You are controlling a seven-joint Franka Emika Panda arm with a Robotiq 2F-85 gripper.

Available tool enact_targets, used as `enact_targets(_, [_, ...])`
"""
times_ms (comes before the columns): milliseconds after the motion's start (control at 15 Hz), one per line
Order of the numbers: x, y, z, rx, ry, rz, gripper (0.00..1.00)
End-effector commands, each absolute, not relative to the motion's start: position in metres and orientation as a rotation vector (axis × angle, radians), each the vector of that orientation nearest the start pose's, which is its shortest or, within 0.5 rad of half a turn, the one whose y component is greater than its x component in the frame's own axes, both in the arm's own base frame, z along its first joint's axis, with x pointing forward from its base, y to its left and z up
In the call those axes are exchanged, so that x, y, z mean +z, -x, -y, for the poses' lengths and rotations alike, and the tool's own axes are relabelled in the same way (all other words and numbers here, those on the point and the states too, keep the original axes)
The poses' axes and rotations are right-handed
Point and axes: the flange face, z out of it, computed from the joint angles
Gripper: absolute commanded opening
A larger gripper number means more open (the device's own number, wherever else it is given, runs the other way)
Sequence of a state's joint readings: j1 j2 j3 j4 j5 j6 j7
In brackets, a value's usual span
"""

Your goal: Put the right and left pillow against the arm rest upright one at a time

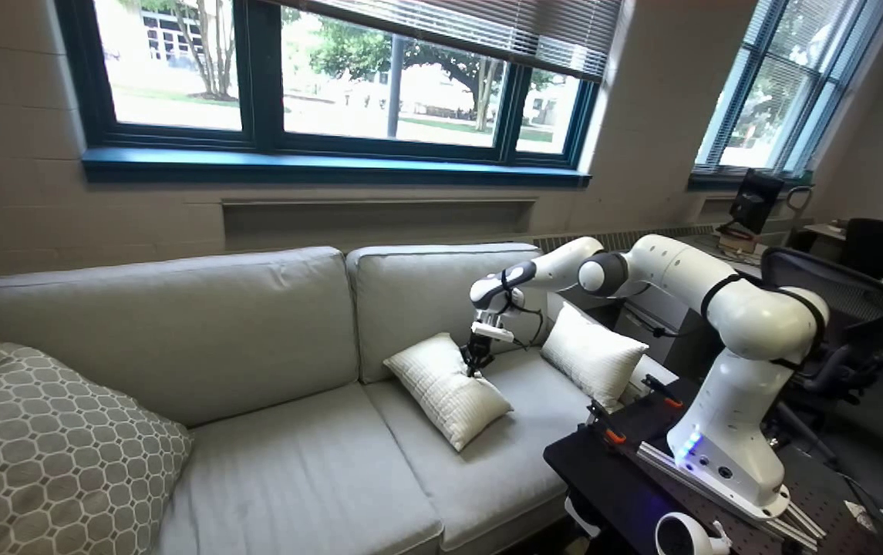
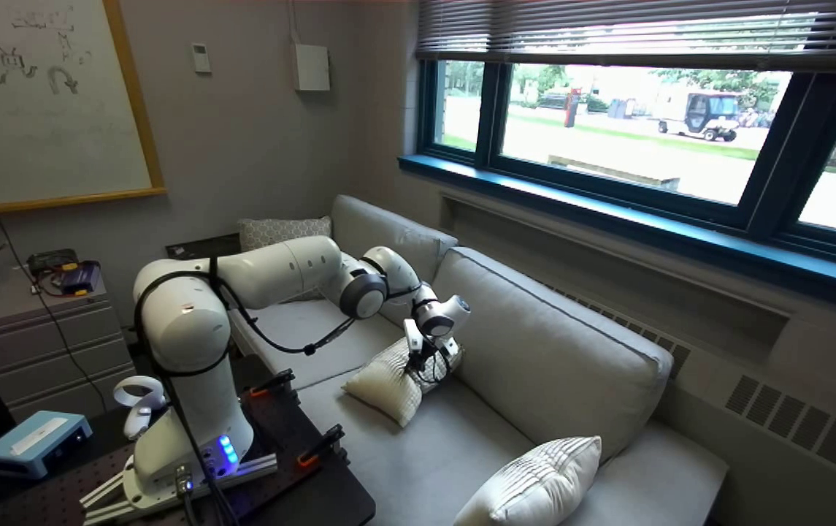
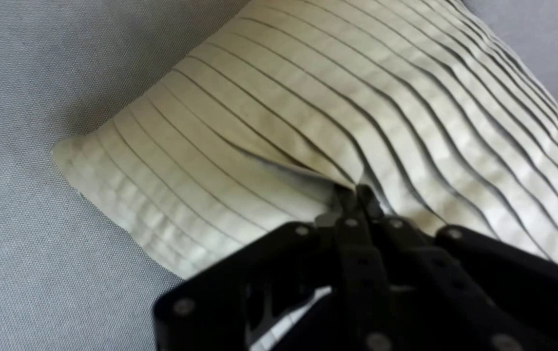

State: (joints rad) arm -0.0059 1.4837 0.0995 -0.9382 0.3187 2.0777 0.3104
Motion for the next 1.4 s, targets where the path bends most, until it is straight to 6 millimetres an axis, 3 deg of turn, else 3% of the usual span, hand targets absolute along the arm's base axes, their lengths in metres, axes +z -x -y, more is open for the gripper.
enact_targets(0, [-0.076,-0.689,-0.062,0.566,2.662,-0.673,0.03])
enact_targets(267, [-0.061,-0.700,-0.076,0.536,2.679,-0.639,0.03])
enact_targets(333, [-0.061,-0.698,-0.079,0.564,2.683,-0.628,0.28])
enact_targets(467, [-0.064,-0.694,-0.083,0.577,2.714,-0.611,0.32])
enact_targets(1067, [-0.080,-0.683,-0.070,0.584,2.859,-0.576,0.99])
enact_targets(1333, [-0.083,-0.677,-0.074,0.627,2.825,-0.553,1.00])
